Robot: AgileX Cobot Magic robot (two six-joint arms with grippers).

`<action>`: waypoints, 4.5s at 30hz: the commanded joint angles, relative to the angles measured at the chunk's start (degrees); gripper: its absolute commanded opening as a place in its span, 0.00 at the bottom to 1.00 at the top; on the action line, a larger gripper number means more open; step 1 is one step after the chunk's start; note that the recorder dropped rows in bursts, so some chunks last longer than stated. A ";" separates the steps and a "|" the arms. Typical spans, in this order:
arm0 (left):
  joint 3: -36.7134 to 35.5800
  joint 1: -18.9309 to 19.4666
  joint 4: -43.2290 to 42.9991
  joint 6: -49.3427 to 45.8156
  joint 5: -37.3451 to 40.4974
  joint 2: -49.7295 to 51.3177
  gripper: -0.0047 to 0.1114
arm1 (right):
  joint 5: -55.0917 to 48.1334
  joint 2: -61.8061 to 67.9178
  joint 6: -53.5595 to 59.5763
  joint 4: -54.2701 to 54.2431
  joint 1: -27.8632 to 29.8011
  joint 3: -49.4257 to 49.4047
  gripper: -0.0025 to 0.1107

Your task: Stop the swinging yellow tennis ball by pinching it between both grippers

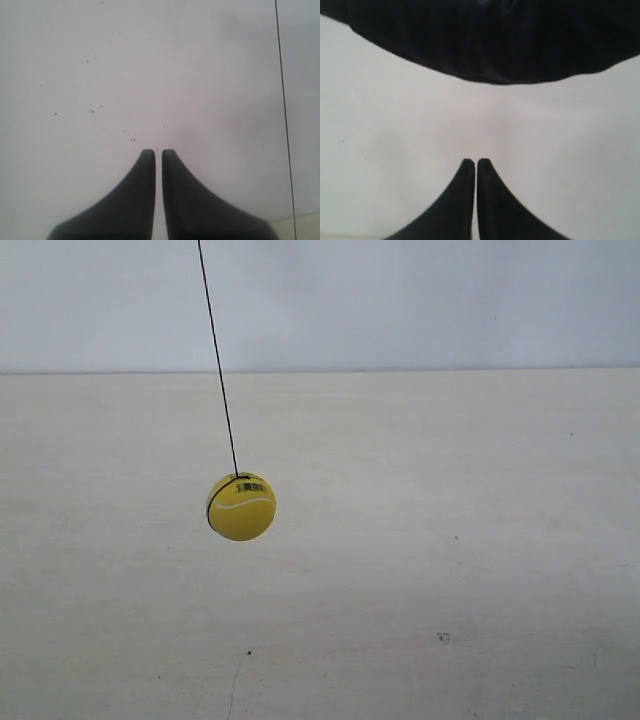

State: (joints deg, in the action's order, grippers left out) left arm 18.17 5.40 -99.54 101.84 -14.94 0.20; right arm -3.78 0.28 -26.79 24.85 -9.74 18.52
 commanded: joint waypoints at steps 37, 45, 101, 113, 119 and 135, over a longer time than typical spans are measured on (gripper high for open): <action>-0.21 -0.36 -0.40 0.54 -0.23 -0.20 0.08 | -16.43 -0.28 49.27 -40.16 12.68 -18.52 0.02; -0.21 -0.36 -0.40 0.54 -0.23 -0.20 0.08 | -15.75 -0.28 49.13 -40.45 12.57 -18.52 0.02; -18.17 -5.93 95.63 -104.36 30.48 -0.20 0.08 | -15.81 -0.28 48.55 -40.56 12.57 -18.52 0.02; -18.17 -5.93 96.75 -102.83 33.77 -0.20 0.08 | -14.45 -0.28 48.54 -40.56 12.57 -18.52 0.02; -18.17 -5.93 96.75 -102.83 33.77 -0.20 0.08 | -14.45 -0.28 48.54 -40.56 12.57 -18.52 0.02; -18.17 -5.93 96.75 -102.83 33.77 -0.20 0.08 | -14.45 -0.28 48.54 -40.56 12.57 -18.52 0.02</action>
State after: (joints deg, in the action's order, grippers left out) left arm 0.23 -0.41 -3.46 -1.58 19.06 0.19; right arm -18.77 0.28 21.80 -15.72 2.77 -0.03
